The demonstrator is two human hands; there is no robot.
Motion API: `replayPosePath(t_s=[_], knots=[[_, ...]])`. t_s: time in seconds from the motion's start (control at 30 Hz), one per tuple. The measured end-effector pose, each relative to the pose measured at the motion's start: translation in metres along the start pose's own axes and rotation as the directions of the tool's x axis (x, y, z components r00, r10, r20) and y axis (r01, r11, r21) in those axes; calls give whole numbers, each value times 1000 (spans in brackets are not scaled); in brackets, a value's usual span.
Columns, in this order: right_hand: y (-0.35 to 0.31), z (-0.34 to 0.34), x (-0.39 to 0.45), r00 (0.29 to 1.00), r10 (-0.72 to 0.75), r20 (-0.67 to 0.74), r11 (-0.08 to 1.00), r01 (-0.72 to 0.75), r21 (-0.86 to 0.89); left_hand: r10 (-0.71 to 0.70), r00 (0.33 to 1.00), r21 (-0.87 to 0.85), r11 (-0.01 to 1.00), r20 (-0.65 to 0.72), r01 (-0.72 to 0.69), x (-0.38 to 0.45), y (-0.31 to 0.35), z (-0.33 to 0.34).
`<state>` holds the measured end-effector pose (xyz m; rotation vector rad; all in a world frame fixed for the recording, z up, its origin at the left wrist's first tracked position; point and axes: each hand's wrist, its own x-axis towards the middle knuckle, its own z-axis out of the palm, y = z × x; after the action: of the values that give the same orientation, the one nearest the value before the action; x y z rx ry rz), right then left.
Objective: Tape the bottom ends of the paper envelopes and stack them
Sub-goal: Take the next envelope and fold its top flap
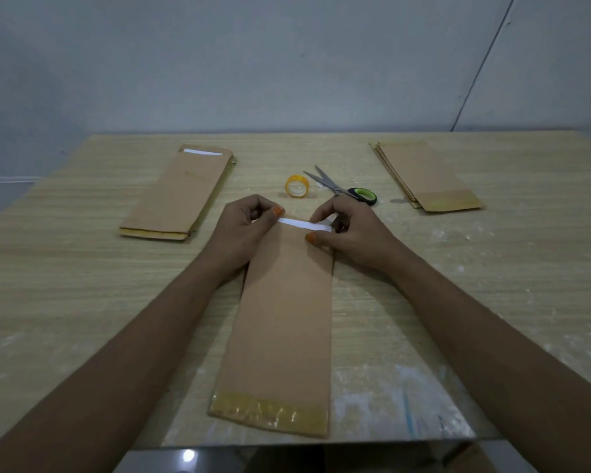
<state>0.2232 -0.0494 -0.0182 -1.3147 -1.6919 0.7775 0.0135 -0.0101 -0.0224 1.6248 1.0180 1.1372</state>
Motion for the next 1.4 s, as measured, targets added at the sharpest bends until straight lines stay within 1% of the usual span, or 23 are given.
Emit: replayPosePath(t_s=[0.1,0.2,0.4,0.57,0.7,0.9,1.0,1.07,1.17,1.3,1.4], knots=[[-4,-1,0,999,30,23,998,-31,54,32,999,24,999,26,-33,-1,-1,0],[-5,0,-1,997,60,53,994,-65,85,31,999,32,999,36,-33,-1,-2,1],[-4,1,-1,996,52,66,997,-55,48,-5,1000,21,1000,31,4,-2,2,2],[-4,1,-2,998,45,54,998,-47,44,-16,1000,34,999,-10,17,-3,5,1],[-4,2,-2,997,51,54,999,-50,-15,27,1000,57,998,-16,-26,-5,6,-1],[-3,6,-2,998,27,48,998,-24,-58,84,996,72,994,-5,-83,-6,7,0],[-3,7,-2,999,35,24,999,-34,-40,95,995,82,992,-6,-95,-5,6,1],[-3,7,-2,999,27,24,998,-26,-57,103,995,87,991,-10,-102,-5,5,1],[-6,7,-2,999,39,33,999,-38,-30,117,993,96,989,-14,-115,-5,6,0],[-4,8,-2,1000,12,29,998,-11,-55,98,995,78,992,-7,-97,-4,4,0],[1,8,0,1000,-1,5,997,2,-72,51,998,11,999,27,-52,-3,1,0]])
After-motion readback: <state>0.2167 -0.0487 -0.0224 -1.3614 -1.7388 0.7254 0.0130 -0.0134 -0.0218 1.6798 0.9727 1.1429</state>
